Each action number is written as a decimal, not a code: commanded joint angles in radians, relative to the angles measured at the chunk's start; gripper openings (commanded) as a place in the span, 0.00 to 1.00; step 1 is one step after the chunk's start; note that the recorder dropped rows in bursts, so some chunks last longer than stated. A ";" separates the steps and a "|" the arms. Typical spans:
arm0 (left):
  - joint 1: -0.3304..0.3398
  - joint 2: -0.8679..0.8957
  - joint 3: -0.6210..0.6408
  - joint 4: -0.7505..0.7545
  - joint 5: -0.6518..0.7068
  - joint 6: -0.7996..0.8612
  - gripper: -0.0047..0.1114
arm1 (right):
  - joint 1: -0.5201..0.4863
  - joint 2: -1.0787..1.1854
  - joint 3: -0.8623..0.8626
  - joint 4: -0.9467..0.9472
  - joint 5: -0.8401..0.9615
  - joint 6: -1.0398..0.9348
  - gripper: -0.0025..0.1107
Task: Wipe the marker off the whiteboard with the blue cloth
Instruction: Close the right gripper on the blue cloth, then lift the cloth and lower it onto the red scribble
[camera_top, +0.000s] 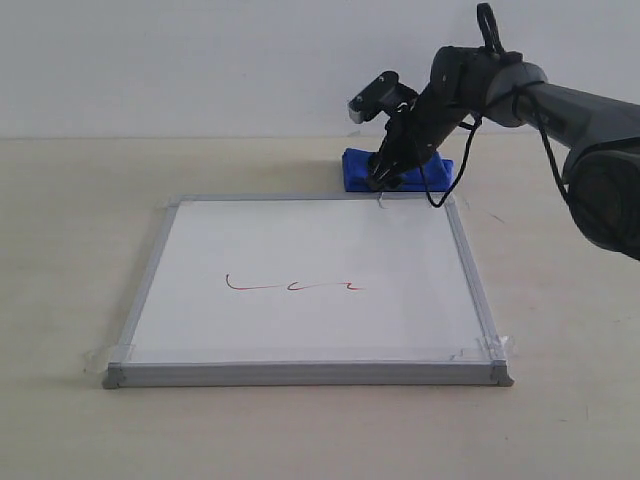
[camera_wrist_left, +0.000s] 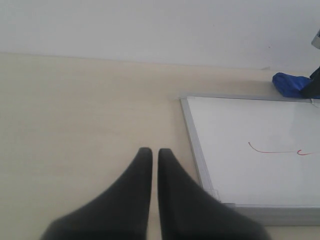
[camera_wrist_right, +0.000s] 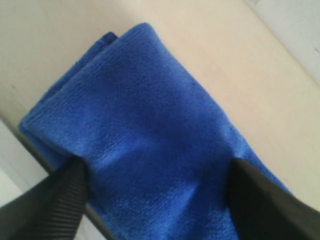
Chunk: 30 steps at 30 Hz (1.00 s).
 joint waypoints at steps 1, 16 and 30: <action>0.000 -0.003 -0.003 -0.005 -0.003 0.007 0.08 | -0.003 0.000 0.003 -0.034 0.107 -0.014 0.42; 0.000 -0.003 -0.003 -0.005 -0.003 0.007 0.08 | 0.030 -0.050 0.003 -0.005 0.109 0.066 0.02; 0.000 -0.003 -0.003 -0.005 -0.003 0.007 0.08 | 0.036 -0.232 0.005 0.019 0.186 0.288 0.02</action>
